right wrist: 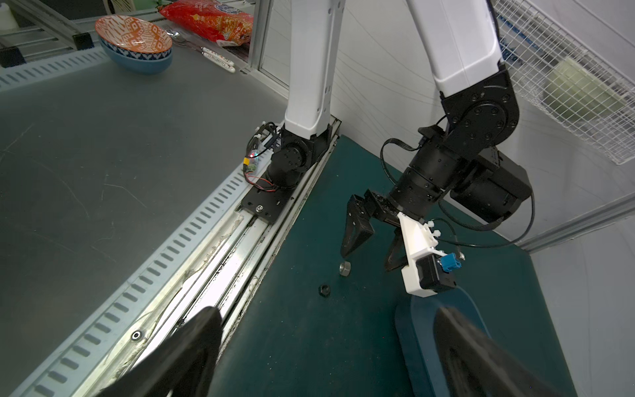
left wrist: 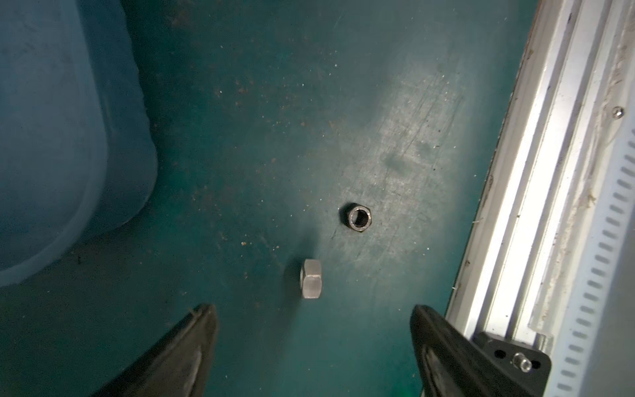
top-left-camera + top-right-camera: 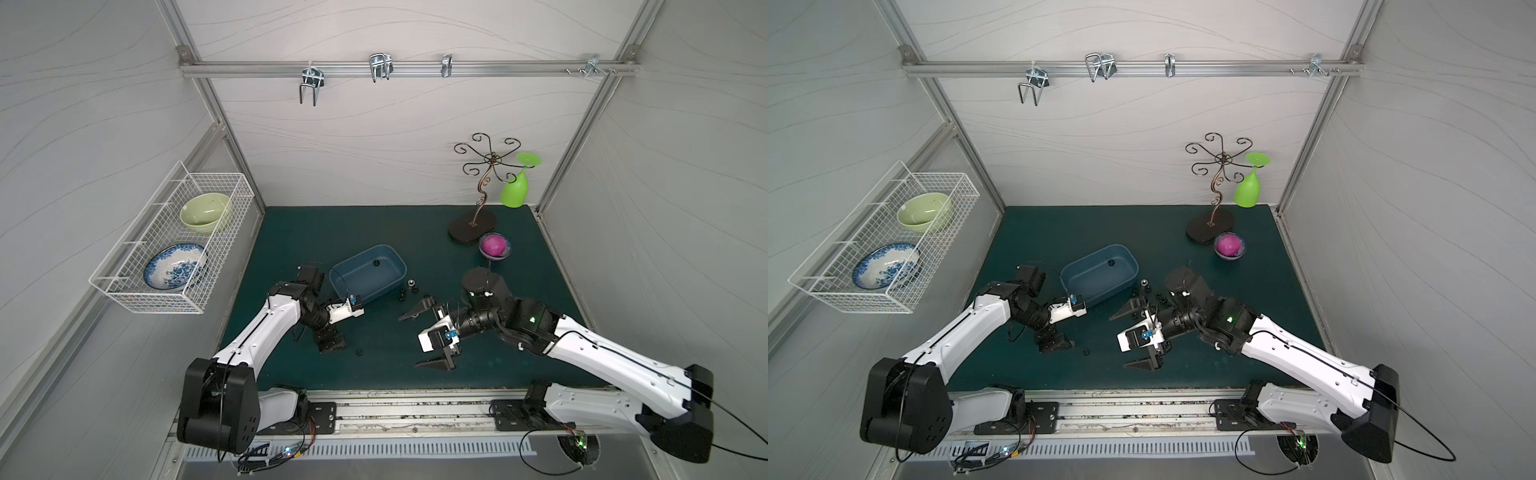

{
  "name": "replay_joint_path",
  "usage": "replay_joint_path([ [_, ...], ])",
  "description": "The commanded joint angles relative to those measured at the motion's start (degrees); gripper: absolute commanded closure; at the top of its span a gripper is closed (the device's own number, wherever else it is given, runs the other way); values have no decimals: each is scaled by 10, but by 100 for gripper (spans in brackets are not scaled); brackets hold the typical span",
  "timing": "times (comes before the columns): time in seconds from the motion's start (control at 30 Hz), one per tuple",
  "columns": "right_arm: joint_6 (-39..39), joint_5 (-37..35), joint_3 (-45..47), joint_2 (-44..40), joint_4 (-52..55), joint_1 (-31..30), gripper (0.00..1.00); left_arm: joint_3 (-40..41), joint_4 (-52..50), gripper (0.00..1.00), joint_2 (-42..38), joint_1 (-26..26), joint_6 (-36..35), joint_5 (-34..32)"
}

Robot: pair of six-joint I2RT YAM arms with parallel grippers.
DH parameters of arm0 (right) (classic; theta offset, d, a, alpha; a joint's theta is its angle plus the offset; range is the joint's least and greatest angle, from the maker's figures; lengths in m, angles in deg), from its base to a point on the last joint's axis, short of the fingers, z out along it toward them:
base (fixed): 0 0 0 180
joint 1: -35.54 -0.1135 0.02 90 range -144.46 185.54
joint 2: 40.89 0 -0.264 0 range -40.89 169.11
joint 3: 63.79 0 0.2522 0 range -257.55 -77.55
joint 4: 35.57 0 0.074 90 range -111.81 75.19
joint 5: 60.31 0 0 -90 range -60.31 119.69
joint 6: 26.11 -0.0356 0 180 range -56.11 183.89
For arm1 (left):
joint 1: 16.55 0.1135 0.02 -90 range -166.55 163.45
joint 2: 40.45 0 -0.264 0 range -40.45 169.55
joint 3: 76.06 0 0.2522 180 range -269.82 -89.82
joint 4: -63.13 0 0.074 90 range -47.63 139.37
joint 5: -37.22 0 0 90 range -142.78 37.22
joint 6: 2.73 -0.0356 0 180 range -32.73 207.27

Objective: Put the nuts on the desktop into the storage box
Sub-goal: Pick up the nut from the center of the board.

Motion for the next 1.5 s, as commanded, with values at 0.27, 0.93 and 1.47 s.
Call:
replay_joint_path([
  [0.27, 15, -25, 17, -11, 5, -6, 1, 32, 63, 14, 43, -33, 6, -59],
  [0.93, 12, -53, 43, -26, -51, -5, 1, 74, 119, 32, 72, -59, 3, -90],
  [1.47, -52, -109, 42, -27, -68, -16, 1, 45, 115, 87, 91, -60, 52, -75],
])
